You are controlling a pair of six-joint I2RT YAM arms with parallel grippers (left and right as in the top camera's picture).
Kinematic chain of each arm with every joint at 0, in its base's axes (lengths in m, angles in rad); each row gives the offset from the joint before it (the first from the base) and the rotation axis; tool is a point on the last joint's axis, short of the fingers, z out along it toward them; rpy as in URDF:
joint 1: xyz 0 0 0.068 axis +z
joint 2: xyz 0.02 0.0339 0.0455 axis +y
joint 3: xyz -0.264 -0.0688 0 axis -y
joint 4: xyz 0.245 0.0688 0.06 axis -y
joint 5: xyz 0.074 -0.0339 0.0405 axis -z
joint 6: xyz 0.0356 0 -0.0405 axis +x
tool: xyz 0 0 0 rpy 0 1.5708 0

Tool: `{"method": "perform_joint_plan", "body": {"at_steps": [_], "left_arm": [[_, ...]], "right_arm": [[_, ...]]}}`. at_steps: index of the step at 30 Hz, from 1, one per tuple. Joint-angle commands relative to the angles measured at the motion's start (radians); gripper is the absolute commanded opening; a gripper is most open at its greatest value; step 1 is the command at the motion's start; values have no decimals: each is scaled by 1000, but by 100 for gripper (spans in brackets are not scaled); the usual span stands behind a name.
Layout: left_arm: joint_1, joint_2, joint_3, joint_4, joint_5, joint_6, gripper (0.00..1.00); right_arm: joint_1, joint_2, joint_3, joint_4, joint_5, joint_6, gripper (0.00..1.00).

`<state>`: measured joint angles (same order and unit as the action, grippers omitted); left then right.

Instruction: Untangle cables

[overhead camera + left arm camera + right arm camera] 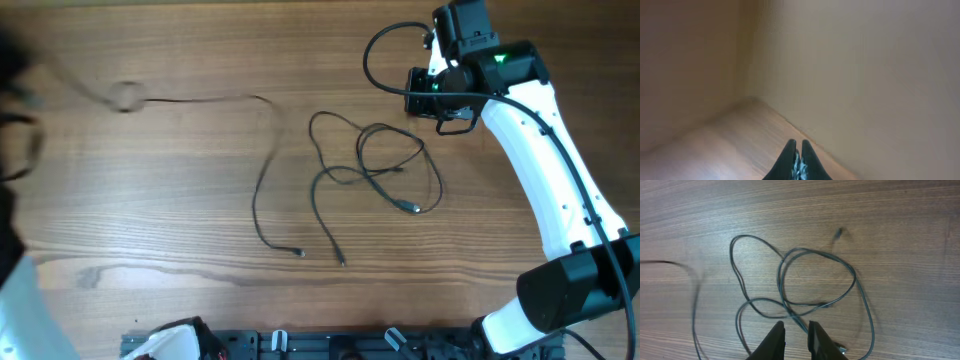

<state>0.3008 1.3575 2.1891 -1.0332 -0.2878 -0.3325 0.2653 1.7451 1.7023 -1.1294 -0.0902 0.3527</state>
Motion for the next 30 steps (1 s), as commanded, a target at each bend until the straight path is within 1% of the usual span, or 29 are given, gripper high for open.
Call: {"method": "perform_joint_plan", "body": {"at_steps": [1,3,5,6,7,9,11,12,13,16,18,20,22,23,24,25,26,28,30], "left_arm": [[277,27,10,57,-26,-200,4],[329,58,10,57,6,-238,4],[326,100,10,52,11,-237,5],[317,134,9,40,12,-237,9],[311,155,6,27,21,-237,15],[281,206,-11,-2,73,-221,37],[245,253,-30,-35,78,-211,58],[233,274,-36,-46,77,-196,77],[223,298,-41,-62,78,-196,83],[205,356,-43,-137,79,-196,85],[186,377,-43,-179,95,-195,84],[164,384,-43,-207,163,-156,82],[121,384,-44,-235,283,-77,82],[96,384,-44,-250,332,-48,83],[51,384,-44,-272,394,-18,83],[6,385,-44,-289,445,37,83],[-37,386,-44,-301,471,64,83],[-148,388,-45,-326,505,126,83],[-265,390,-61,-336,508,156,83]], "right_arm": [[-1,6,-9,-6,-16,-18,18],[-1,6,-9,-9,-16,-26,18],[-1,6,-9,-9,-16,-35,18],[-1,6,-9,-9,-16,-37,18],[-1,6,-9,-9,-16,-38,18],[-1,6,-9,-11,-16,-38,19],[-1,6,-9,-13,-16,-42,19],[-1,6,-9,-13,-17,-47,19],[-1,6,-9,-14,-16,-47,19],[-1,8,-9,-21,-16,-47,19],[-1,8,-9,-21,-33,-67,19],[-1,8,-9,-15,-63,-94,20],[-1,7,-9,-3,-121,-126,22],[-1,7,-8,7,-161,-141,31],[-1,5,-8,28,-220,-143,44],[-2,0,-4,39,-241,-142,50],[-2,-4,0,42,-245,-140,57],[-19,-24,13,39,-245,-108,62],[-49,-44,13,39,-245,-71,63]]}}
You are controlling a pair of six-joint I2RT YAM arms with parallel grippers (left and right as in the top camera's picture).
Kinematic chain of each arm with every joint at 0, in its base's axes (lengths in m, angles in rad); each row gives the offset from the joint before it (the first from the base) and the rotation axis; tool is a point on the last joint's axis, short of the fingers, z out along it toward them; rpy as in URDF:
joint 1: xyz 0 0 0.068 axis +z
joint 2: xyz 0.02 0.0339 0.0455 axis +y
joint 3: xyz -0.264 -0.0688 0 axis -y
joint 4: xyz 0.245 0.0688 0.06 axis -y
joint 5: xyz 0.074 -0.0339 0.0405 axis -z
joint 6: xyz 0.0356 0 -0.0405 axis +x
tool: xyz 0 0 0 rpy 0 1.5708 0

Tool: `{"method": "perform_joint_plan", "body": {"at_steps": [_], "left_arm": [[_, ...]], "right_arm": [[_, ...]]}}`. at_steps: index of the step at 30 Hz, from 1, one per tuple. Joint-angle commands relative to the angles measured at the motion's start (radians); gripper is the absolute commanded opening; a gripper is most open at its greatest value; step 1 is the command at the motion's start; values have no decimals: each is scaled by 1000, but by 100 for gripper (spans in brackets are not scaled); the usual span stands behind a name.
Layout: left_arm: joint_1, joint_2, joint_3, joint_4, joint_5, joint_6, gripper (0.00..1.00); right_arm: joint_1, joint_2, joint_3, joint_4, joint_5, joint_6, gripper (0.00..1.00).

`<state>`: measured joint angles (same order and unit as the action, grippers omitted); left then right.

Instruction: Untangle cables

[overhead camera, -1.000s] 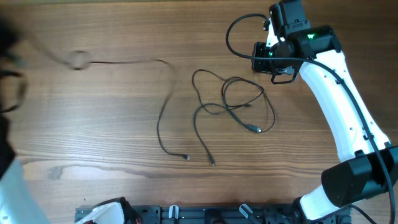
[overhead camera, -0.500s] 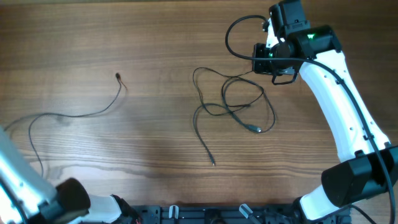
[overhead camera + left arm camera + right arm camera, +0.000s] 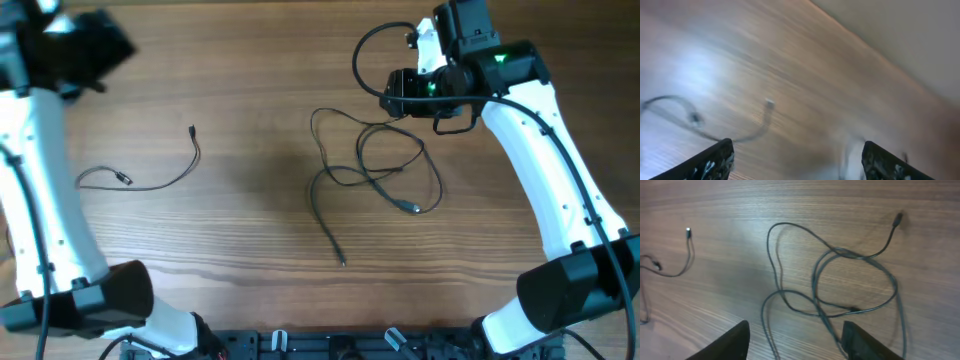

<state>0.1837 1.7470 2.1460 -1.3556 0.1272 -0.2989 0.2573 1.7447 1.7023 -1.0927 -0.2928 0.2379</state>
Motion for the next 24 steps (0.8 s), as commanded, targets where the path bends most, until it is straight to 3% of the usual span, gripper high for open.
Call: {"method": "perform_joint_plan", "body": {"at_steps": [1,5,6,9,14,18,24], "left_arm": [[-202,0,-38,-11,93,132,82],[-359,3,-177,8,94,146,80],[-394,3,-224,8,110,200,79],[-496,3,-426,52,146,323,79],[-560,3,-749,327,256,440,73],[-564,3,-948,551,282,453,69],[-570,39,-1068,742,318,449,68]], "right_arm": [[-60,-50,13,2,-44,55,64],[-119,-52,13,-24,-61,53,68],[-132,-52,13,-33,-61,46,73],[-144,-51,12,-58,-90,-56,74],[-144,-51,12,-69,-90,-76,74],[-144,-51,12,-72,-90,-81,75],[-143,-51,12,-71,-90,-80,75]]}}
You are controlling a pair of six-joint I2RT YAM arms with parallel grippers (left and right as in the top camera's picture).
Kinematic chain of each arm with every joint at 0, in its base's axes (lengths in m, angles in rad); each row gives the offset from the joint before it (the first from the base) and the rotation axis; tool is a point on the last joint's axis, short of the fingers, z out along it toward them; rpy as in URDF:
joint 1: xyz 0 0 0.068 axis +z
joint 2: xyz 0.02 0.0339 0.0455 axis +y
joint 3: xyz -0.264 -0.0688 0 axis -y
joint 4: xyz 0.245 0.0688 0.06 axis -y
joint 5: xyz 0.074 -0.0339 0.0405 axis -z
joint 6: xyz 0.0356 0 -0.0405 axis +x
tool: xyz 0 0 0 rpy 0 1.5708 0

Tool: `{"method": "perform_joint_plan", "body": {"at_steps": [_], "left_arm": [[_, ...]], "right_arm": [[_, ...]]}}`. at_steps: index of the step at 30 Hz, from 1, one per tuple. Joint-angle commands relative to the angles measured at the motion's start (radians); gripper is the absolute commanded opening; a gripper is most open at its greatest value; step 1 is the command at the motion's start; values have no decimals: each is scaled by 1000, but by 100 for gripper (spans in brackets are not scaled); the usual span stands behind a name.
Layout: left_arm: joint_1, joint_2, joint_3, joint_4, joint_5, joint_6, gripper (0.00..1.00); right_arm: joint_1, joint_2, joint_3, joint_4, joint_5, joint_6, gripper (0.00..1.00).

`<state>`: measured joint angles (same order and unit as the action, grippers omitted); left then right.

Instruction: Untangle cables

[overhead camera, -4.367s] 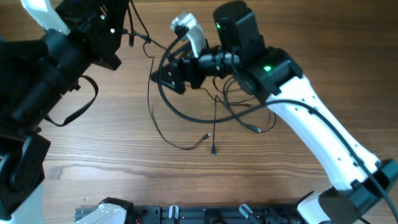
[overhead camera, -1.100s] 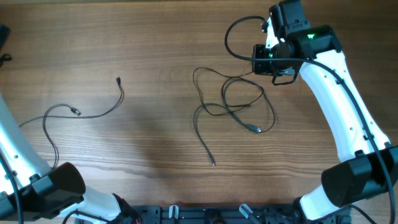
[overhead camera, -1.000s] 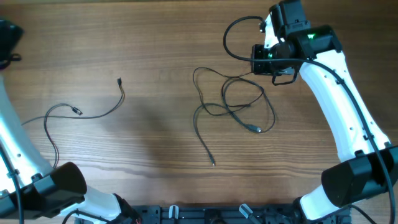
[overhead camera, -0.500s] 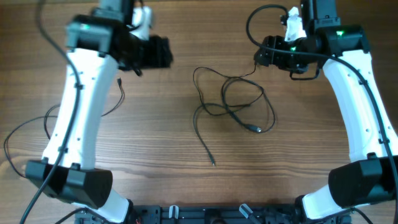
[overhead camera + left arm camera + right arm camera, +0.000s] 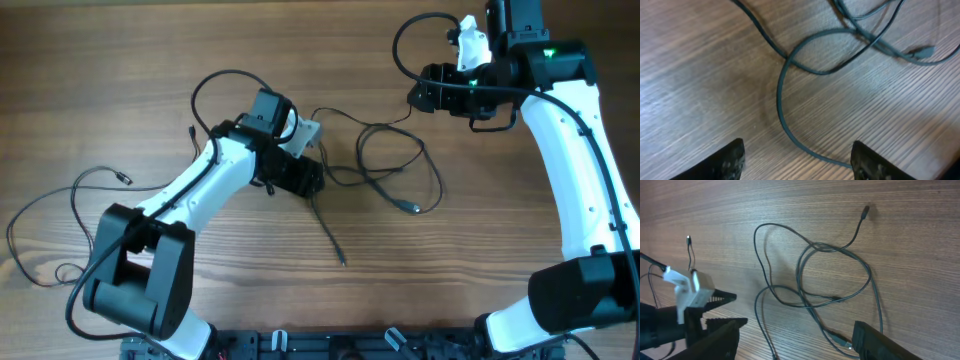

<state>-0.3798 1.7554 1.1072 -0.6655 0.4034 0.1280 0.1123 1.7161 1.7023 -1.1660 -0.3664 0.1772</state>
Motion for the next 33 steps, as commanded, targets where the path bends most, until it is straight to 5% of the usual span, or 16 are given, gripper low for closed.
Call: {"method": "perform_joint_plan", "body": {"at_steps": [1,12,17,19,22,29,33], "left_arm": [[-9,46,-29,69,42,17,68],[-15,201,-29,192,65,-45,56],[-63,318,-29,216,131,-93,36],[-82,329,-28,237,90,-134,4],[-81,302,-7,208,-8,-217,4],[-76,-66,203,-76,-57,-219,4],[-72,-338,330,-115,-57,-243,4]], "right_arm": [[2,-23,12,2,-17,-20,75],[2,-22,10,9,-17,-18,76],[2,-22,10,9,-17,-20,79],[2,-22,10,10,-17,-21,80],[2,-20,10,10,-17,-20,81],[2,-18,10,13,-18,-20,86],[2,-18,10,14,-18,-20,87]]}}
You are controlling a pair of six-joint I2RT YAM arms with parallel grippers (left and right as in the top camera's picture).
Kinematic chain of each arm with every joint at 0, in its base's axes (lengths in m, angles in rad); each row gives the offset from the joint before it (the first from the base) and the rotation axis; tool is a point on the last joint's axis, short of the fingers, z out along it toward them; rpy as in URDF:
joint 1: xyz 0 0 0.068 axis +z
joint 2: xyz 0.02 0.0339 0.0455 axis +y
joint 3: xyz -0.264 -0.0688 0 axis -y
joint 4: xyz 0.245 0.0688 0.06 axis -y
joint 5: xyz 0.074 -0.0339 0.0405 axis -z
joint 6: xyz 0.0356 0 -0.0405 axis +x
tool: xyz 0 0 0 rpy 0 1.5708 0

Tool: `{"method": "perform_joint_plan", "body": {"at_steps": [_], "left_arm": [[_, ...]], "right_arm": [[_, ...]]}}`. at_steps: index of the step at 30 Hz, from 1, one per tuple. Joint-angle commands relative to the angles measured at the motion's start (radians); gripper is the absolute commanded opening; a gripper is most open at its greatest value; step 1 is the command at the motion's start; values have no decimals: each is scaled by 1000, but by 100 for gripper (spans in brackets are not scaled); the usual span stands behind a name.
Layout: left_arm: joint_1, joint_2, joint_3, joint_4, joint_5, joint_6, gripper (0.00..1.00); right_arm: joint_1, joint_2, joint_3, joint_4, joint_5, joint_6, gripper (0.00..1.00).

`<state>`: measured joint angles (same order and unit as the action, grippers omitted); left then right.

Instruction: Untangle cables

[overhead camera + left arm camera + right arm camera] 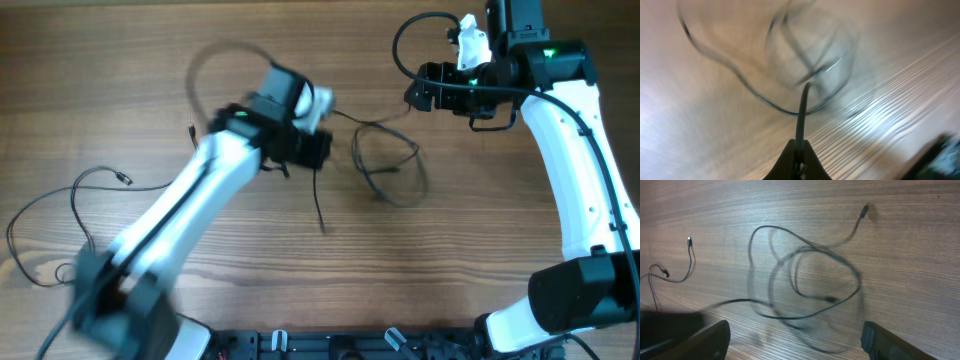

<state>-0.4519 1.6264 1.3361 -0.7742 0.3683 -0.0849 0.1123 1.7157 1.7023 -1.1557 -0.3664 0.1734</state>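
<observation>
A loose knot of dark cables [388, 168] lies right of the table's middle, blurred in the right wrist view [830, 299]. My left gripper [305, 150] is shut on one dark strand [319, 205] at the knot's left side. In the left wrist view this strand [801, 110] runs from the gripper [799, 152] up into the blurred loops. Its free end hangs toward the table front. My right gripper [425, 95] stands wide open above the knot's far right, holding nothing, and the right wrist view shows the right gripper [797, 337] well above the wood.
A separate thin cable [78, 181] lies loose at the table's left, and the right wrist view shows that thin cable [671, 276] too. A plug end [865, 211] sticks out beyond the knot. A dark rail [330, 345] runs along the front edge.
My left gripper, then open low over a strand left of the knot, is now shut on that strand and lifted. The knot's loops have shifted and blur. The right arm has not moved.
First my left gripper was shut off at the far left with a cable stretched toward it, the right nearly shut over the knot. Then that cable lay free at the left with both grippers open. The left came open over the knot, and now grips a strand.
</observation>
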Motion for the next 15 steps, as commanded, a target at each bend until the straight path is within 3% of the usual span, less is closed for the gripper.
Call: {"method": "perform_joint_plan", "body": {"at_steps": [1,6,7,11,15], "left_arm": [[2,-264,125,-1,-22,-40,4],[53,-437,232,73,-22,-85,4],[70,-454,244,95,-23,-87,4],[175,-491,288,197,-37,-181,4],[274,-499,370,252,-32,-283,4]], "right_arm": [[2,-18,10,6,-22,-16,87],[2,-18,10,19,-120,-27,86],[2,-18,10,24,-171,-36,79],[8,-20,11,103,-561,-102,73],[37,-21,11,142,-566,-87,73]]}}
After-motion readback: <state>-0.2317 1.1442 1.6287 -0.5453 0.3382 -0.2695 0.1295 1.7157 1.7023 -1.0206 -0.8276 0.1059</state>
